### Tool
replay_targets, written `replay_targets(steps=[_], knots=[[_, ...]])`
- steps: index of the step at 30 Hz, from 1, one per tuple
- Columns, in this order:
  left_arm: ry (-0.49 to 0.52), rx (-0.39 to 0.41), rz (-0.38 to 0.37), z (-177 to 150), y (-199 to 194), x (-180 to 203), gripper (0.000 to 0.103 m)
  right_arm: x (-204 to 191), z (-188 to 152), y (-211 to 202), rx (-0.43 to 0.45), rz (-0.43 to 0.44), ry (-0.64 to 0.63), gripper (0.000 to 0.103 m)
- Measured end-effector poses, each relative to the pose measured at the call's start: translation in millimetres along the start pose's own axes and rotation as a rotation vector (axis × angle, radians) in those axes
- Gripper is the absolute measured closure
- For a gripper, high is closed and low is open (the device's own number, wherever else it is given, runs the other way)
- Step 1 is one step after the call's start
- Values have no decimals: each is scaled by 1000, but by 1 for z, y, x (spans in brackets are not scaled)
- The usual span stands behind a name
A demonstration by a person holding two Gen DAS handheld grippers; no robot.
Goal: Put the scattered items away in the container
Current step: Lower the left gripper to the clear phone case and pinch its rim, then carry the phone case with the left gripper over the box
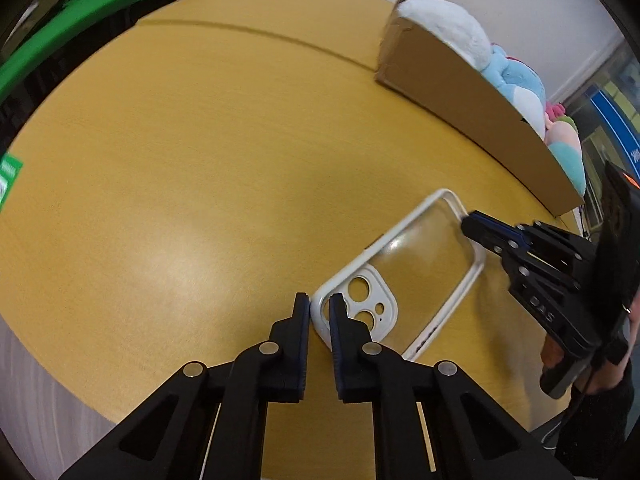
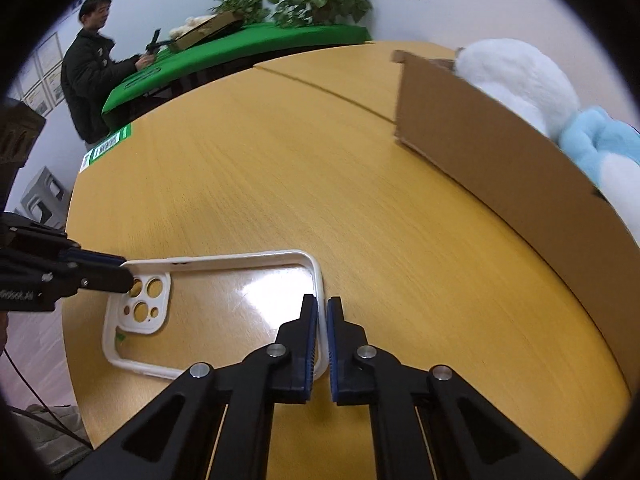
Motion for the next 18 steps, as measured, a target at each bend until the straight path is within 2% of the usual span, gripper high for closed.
replay_targets(steps=[1, 7, 12, 18], knots=[[19, 9, -8, 9, -1, -1, 94, 5, 0, -9, 23, -14, 17, 99], [205, 139, -74, 84, -38, 71, 95, 54, 20, -82, 181, -169, 109, 99], [389, 294, -130, 172, -76, 158, 95, 121, 60, -158, 356, -323, 191, 99], [501, 404, -211, 276, -93, 243, 95, 210, 104, -220, 474, -459, 268, 99]])
Point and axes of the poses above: each gripper's, at about its wrist camera, not at the fingertips, and y roughly the way its jaws point, x to its right, z to its top, the point moved 8 cm from there along y, roughly the way its jaws point, and after that the axes turned 4 degrees about z, right-handed, at the moved point
